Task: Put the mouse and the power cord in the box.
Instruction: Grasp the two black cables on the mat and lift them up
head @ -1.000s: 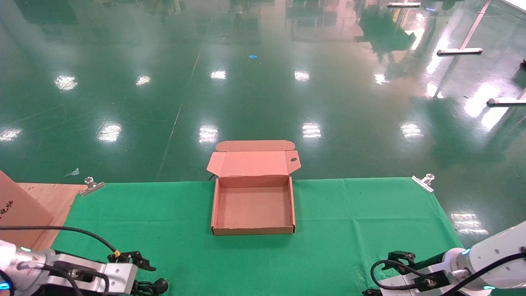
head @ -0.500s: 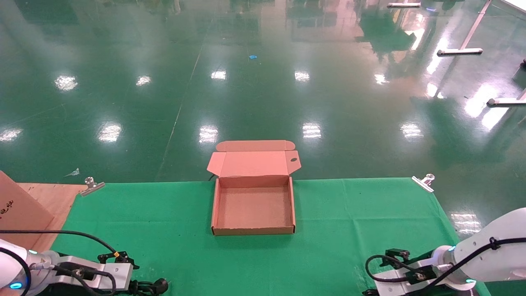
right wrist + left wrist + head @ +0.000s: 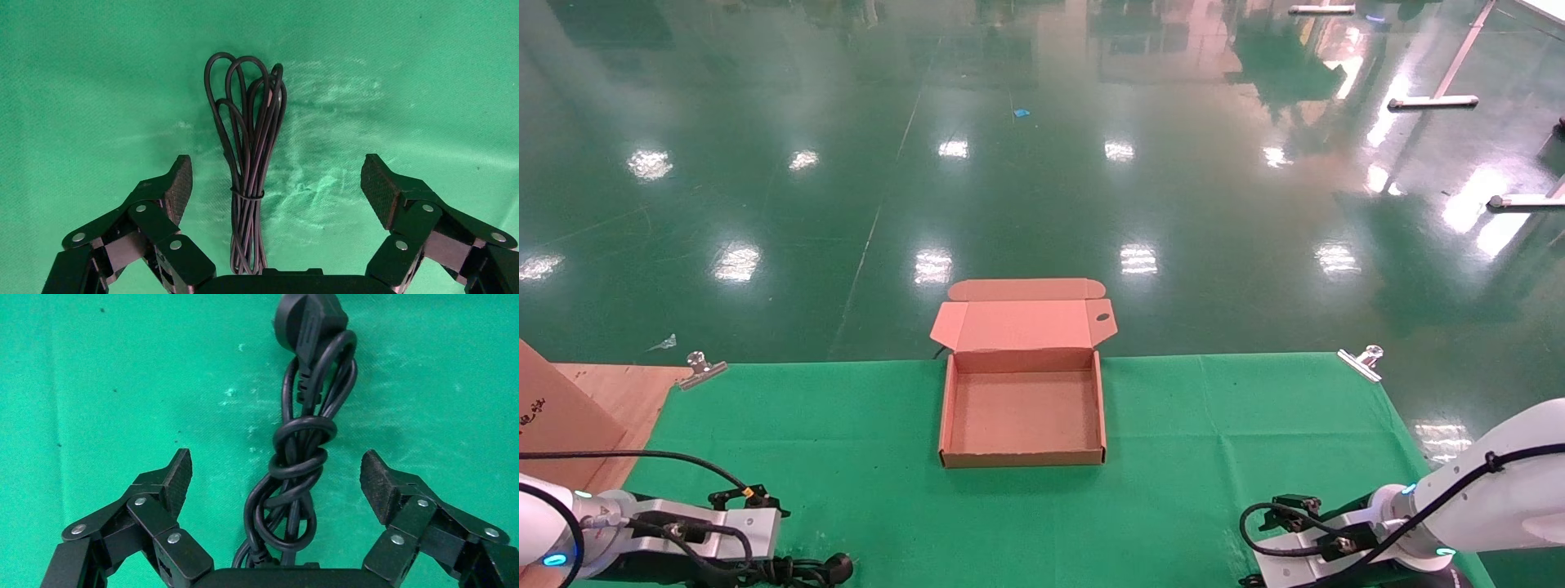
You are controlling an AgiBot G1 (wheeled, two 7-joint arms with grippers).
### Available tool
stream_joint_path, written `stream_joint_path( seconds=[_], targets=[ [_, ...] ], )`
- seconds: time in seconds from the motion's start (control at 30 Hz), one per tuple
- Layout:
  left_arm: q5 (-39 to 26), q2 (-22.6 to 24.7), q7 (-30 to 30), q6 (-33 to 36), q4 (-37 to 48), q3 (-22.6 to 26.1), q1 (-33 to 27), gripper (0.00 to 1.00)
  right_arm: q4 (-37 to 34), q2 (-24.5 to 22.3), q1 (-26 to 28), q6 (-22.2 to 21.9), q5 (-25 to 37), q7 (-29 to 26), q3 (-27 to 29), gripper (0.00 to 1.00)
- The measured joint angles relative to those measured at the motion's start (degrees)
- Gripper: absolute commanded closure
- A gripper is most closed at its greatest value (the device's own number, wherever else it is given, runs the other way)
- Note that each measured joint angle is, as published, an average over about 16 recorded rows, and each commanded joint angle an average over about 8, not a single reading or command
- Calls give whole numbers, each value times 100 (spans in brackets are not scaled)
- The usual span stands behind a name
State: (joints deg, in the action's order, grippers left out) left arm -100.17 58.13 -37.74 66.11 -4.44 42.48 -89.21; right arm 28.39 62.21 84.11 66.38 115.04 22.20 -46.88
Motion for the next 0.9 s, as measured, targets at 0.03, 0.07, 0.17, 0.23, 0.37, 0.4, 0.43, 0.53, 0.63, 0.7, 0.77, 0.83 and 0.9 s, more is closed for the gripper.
stream_joint_path(
  seconds=[0.03, 0.07, 0.17, 0.23, 0.37, 0.4, 0.43, 0.53, 0.63, 0.7, 0.77, 0.83, 0.9],
  targets=[
    [2, 6, -32, 0, 26, -1, -9, 100, -45, 14, 16, -1, -4, 43, -1, 100],
    [4, 11, -64, 2, 50, -3, -17, 100, -86, 28, 31, -2, -6, 84, -3, 100],
    [8, 22, -156, 15, 109, -5, -41, 100, -183, 67, 74, -18, 7, 191, -16, 100],
    [11, 28, -207, 29, 145, -7, -55, 100, -233, 89, 97, -28, 18, 247, -24, 100],
    [25, 34, -286, 58, 210, -16, -78, 100, -303, 122, 136, -37, 35, 327, -38, 100],
    [30, 35, -299, 64, 226, -19, -82, 100, -314, 127, 144, -37, 38, 343, -41, 100],
    [33, 36, -312, 67, 241, -22, -87, 100, -325, 132, 151, -37, 42, 358, -44, 100],
    [42, 39, -346, 69, 279, -28, -96, 100, -344, 142, 168, -31, 53, 395, -53, 100],
    [50, 40, -374, 66, 311, -33, -99, 100, -351, 142, 176, -15, 55, 419, -57, 100],
    [56, 42, -384, 63, 333, -37, -97, 100, -353, 137, 178, 0, 51, 428, -57, 100],
    [61, 43, -389, 59, 353, -41, -95, 100, -348, 130, 177, 14, 47, 434, -56, 100],
    [66, 45, -391, 53, 372, -45, -91, 100, -340, 121, 175, 30, 43, 437, -56, 100],
    [71, 47, -391, 47, 388, -48, -87, 100, -327, 113, 170, 45, 40, 436, -56, 100]
  ],
)
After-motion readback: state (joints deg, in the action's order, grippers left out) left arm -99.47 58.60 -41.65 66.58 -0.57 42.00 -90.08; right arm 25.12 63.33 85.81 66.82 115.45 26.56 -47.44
